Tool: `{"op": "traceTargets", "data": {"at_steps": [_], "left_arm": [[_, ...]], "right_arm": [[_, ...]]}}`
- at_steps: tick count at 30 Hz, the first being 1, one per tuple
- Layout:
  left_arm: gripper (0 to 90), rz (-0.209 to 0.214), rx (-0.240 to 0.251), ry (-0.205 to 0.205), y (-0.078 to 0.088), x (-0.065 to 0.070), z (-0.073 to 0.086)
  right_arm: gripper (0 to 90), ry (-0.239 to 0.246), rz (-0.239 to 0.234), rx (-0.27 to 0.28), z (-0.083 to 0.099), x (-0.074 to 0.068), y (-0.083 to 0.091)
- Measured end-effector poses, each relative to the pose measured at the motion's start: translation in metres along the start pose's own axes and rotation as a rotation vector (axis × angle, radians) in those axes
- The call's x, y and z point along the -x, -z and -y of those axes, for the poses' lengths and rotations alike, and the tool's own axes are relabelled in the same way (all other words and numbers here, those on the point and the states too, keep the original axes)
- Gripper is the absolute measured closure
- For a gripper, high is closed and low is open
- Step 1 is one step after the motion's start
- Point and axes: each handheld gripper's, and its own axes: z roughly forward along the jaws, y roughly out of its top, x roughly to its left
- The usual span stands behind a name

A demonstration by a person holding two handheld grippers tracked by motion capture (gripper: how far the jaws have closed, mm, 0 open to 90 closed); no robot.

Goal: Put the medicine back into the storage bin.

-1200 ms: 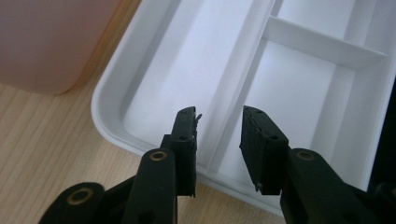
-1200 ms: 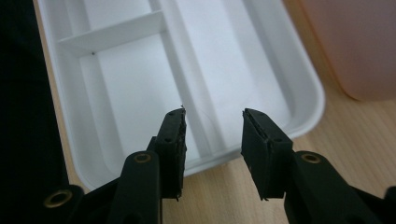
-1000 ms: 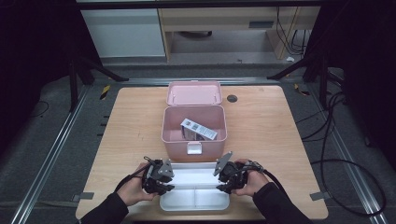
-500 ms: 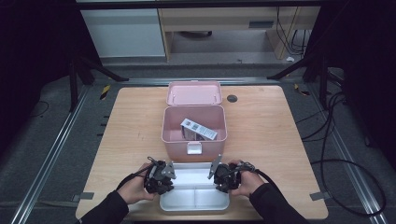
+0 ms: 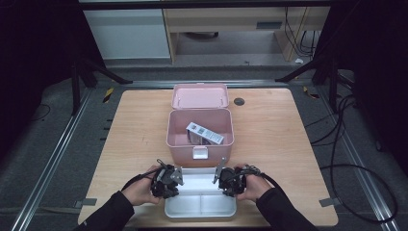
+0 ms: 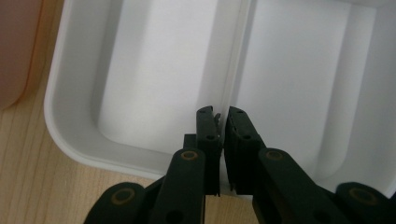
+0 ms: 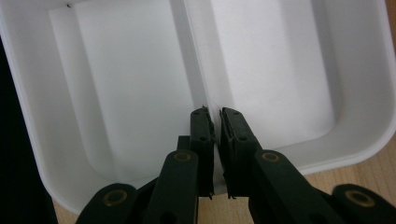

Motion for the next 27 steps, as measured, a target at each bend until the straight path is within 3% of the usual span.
{"op": "traceTargets", "data": {"at_steps": [9, 15, 23, 27], "left_arm": [[87.5, 0.033, -0.021, -0.068, 0.025, 0.008, -0.011], [87.5, 0.055, 0.028, -0.068, 0.056, 0.012, -0.015], [88.2, 0.023, 0.04, -0.104, 0.095, 0.018, -0.025], [88.3, -0.001, 0.042, -0.115, 0.122, 0.013, -0.032]], "right_arm": [[84.6, 0.012, -0.029, 0.021, 0.002, -0.004, 0.021], [84.9, 0.014, -0.042, 0.061, 0.003, -0.011, 0.051], [85.3, 0.028, -0.036, 0.113, -0.003, -0.015, 0.093], [85.4, 0.045, -0.023, 0.148, -0.008, -0.009, 0.113]]}}
